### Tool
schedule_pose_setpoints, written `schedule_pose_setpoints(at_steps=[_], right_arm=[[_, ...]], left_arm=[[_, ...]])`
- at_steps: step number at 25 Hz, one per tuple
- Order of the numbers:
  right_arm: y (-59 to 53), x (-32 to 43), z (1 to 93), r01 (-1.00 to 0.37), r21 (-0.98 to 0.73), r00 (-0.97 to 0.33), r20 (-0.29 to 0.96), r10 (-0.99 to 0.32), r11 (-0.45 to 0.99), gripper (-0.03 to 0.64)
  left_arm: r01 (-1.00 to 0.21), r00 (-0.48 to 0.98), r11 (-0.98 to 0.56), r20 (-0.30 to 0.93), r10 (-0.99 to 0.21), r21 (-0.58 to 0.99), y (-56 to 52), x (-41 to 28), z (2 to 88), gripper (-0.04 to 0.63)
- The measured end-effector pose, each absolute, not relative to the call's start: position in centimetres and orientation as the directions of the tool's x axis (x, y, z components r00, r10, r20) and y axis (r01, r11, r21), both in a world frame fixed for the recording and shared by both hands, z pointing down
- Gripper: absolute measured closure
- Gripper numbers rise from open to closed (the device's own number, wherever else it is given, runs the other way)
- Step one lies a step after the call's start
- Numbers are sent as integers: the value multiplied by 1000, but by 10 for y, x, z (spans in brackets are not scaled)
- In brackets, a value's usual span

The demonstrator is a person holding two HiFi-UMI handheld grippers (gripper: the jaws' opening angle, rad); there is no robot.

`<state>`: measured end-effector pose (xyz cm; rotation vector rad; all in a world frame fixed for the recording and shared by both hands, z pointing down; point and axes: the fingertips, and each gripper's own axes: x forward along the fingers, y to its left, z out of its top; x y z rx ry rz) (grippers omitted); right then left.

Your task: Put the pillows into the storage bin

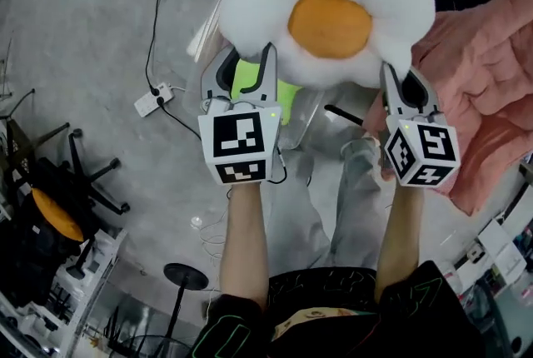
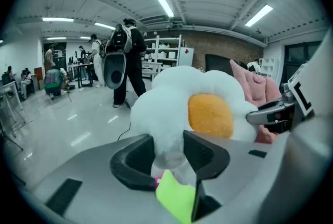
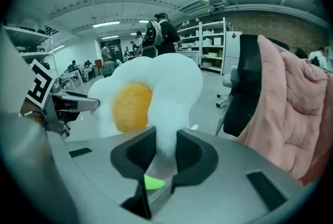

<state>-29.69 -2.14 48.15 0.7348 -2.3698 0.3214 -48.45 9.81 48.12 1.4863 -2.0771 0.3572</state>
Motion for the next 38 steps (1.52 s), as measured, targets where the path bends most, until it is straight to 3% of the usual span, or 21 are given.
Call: schedule_pose_setpoints(at_steps=[6, 8, 10, 12, 14, 17, 21, 25, 38], right_arm=[[-11, -350, 560, -550, -66, -624, 694, -358, 832, 514], [-16, -359, 589, -562, -56, -616, 695, -372, 825, 474], [-22, -364, 610, -576, -23, -593, 700, -398, 817, 404], [-21, -366, 621, -576, -7, -582, 706, -404, 818, 402], [-13, -365, 626, -568, -14, -589, 706, -394, 823, 403], [6, -356, 625, -562, -72, -602, 719, -348, 824, 424], [16, -358, 610, -581, -128, -623, 706, -338, 804, 567], [27, -360, 577, -569, -165, -651, 688, -319, 805, 609], [12, -308, 444, -508, -256, -800, 494, -341, 822, 615]], left_arm=[[-907, -222, 399, 653, -724, 135, 120, -532, 566, 422], [-905, -202, 403, 692, -693, 140, 124, -541, 602, 374], [-903, -173, 402, 728, -663, 151, 130, -548, 628, 269], [-899, -161, 405, 736, -658, 166, 136, -551, 641, 264], [-896, -146, 403, 731, -666, 188, 142, -548, 646, 283], [-887, -115, 394, 710, -694, 241, 144, -534, 637, 362], [-879, -104, 383, 672, -733, 283, 138, -526, 616, 490], [-867, -98, 382, 643, -760, 319, 134, -515, 582, 601], [-923, 18, 162, 460, -888, 349, 70, -413, 442, 598]])
